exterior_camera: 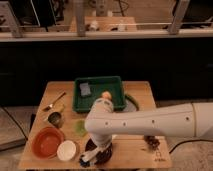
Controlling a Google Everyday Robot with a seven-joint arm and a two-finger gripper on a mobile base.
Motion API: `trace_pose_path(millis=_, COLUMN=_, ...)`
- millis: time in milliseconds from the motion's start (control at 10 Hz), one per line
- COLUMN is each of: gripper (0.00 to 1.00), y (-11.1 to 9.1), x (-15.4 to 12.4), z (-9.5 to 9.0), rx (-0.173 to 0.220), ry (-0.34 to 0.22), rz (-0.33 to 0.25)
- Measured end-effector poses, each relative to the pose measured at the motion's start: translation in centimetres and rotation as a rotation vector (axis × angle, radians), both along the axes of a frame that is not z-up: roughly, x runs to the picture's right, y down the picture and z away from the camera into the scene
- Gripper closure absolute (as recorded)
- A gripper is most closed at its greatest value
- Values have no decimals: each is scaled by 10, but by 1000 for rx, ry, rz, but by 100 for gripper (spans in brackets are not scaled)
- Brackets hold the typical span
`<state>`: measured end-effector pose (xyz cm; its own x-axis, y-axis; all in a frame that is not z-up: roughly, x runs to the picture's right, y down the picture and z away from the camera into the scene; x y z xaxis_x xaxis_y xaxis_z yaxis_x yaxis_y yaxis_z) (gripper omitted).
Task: Place brush in purple bowl
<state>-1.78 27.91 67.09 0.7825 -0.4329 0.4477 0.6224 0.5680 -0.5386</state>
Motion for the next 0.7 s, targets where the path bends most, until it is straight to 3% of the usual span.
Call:
trace_pose_path(millis=200, gripper=20, y=0, x=1, z=0, rx=2, ry=-2, rz=6)
trace_pose_path(millis=700, gripper=20, y=-9, x=-3, z=3, rx=21, ry=-16, rz=3)
